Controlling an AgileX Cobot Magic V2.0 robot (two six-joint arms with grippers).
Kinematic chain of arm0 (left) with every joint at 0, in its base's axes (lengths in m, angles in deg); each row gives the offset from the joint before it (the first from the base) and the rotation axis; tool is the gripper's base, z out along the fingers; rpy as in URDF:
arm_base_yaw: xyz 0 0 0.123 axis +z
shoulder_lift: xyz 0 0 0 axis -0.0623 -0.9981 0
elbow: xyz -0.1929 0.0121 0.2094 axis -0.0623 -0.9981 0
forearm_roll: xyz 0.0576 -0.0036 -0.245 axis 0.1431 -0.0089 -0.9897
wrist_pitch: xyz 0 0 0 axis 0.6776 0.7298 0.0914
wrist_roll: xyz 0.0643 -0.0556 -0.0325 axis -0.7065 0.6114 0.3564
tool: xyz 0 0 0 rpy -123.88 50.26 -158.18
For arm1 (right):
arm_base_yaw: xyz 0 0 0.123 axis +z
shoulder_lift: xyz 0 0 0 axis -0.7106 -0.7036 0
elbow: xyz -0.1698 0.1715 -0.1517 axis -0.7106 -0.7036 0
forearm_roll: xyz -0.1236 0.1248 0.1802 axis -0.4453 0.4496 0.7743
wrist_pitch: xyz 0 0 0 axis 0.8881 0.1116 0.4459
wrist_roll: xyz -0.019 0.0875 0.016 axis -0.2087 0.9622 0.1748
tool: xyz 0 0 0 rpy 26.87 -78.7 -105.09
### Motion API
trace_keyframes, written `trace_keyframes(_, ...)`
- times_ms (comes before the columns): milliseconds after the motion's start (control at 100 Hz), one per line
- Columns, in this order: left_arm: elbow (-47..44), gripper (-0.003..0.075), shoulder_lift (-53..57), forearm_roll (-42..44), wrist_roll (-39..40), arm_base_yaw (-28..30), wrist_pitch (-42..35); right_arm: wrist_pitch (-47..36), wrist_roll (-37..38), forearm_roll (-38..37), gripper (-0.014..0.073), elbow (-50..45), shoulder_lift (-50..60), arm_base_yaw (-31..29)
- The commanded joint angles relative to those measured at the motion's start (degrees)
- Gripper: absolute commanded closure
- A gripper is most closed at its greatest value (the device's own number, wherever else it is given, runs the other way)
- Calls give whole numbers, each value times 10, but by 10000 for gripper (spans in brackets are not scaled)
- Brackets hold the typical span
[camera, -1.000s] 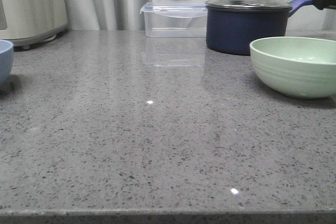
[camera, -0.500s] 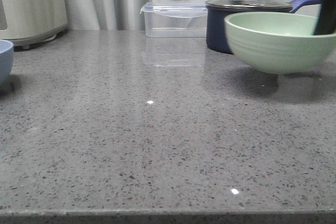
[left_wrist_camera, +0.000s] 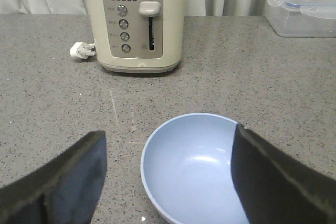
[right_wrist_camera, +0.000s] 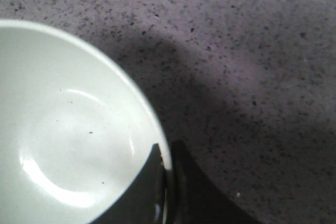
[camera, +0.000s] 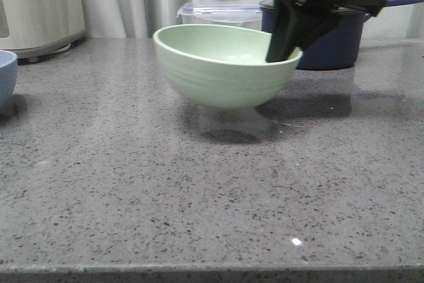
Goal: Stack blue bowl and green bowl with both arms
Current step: 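Carry the green bowl toward the table center and lower it down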
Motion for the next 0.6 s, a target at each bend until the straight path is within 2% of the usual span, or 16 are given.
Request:
trace_keyframes(0,21,227,-6,-2,0,0,-41,-27,-3,11,672,27,12,11)
trace_keyframes(310,21,227,-6,-2,0,0,-41,-41,-4,11,650,27,0,17)
trace_keyframes(380,21,227,-6,-2,0,0,-41,-41,-4,11,587,27,0,17)
trace_keyframes(500,21,227,-6,-2,0,0,-41,-43,-4,11,426,27,0,17)
trace_keyframes(590,21,227,-6,-2,0,0,-41,-44,-4,11,355,27,0,17)
